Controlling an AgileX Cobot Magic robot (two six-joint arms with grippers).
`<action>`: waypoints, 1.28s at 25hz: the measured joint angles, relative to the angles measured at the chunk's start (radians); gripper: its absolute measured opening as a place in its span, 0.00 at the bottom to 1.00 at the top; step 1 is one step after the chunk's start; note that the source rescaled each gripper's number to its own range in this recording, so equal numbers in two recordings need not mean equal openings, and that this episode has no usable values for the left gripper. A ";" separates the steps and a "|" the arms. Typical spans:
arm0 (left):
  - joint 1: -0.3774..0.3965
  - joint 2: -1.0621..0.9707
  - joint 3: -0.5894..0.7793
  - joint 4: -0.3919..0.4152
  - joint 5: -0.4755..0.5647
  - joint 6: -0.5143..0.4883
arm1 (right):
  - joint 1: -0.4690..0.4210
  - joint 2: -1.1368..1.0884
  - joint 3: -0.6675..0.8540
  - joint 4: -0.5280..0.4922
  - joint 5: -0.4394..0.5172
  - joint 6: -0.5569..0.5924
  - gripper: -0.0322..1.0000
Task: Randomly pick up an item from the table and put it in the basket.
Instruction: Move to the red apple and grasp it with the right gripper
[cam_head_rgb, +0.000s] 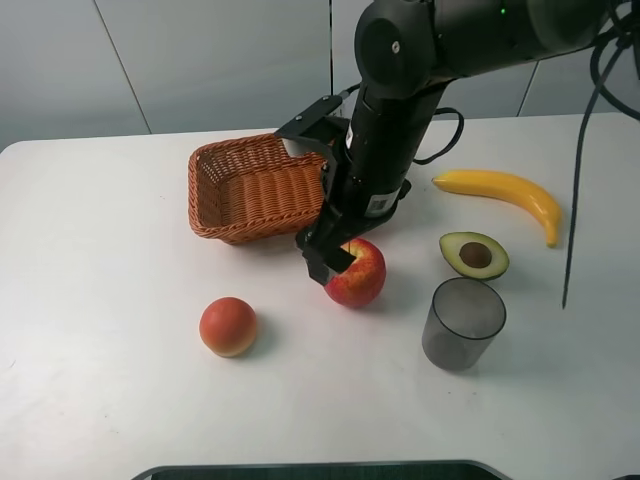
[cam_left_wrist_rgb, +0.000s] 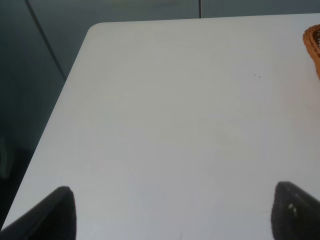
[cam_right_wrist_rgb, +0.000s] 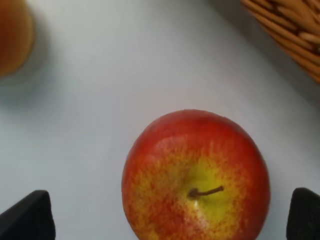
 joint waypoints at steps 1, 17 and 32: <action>0.000 0.000 0.000 0.000 0.000 0.000 | -0.005 0.008 0.000 0.002 -0.002 0.014 1.00; 0.000 0.000 0.000 0.000 0.000 0.000 | -0.022 0.114 0.000 0.000 -0.087 0.127 1.00; 0.000 0.000 0.000 0.000 0.000 0.000 | -0.022 0.150 0.000 0.000 -0.102 0.144 1.00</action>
